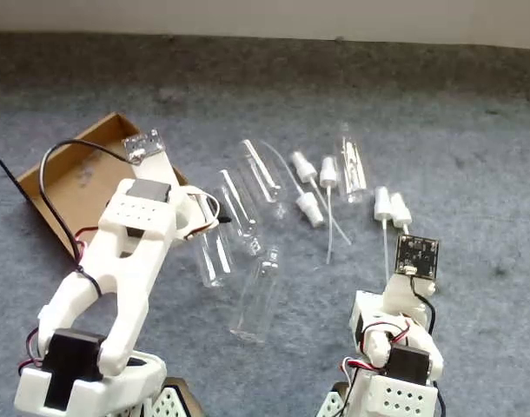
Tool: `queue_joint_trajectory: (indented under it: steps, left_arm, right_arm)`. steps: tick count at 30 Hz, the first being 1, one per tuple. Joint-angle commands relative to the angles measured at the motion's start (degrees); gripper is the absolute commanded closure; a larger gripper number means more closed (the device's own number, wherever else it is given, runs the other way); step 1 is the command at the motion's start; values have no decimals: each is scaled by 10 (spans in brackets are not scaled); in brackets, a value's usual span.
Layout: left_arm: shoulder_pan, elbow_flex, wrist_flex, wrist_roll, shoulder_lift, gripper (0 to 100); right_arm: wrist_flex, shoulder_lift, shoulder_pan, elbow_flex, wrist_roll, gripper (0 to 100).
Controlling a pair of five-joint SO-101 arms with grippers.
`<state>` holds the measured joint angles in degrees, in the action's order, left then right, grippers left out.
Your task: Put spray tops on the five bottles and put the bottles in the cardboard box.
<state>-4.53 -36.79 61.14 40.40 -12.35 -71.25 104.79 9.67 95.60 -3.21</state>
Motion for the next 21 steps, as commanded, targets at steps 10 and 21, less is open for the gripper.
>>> queue_joint_trajectory:
  steps: [10,21]
  left_arm:
    - [15,-1,-39,3,48,697]
    - [13,60,-40,3,135,698]
  right_arm:
    - [-3,5,7,85,-4,994]
    - [-3,5,7,85,-4,994]
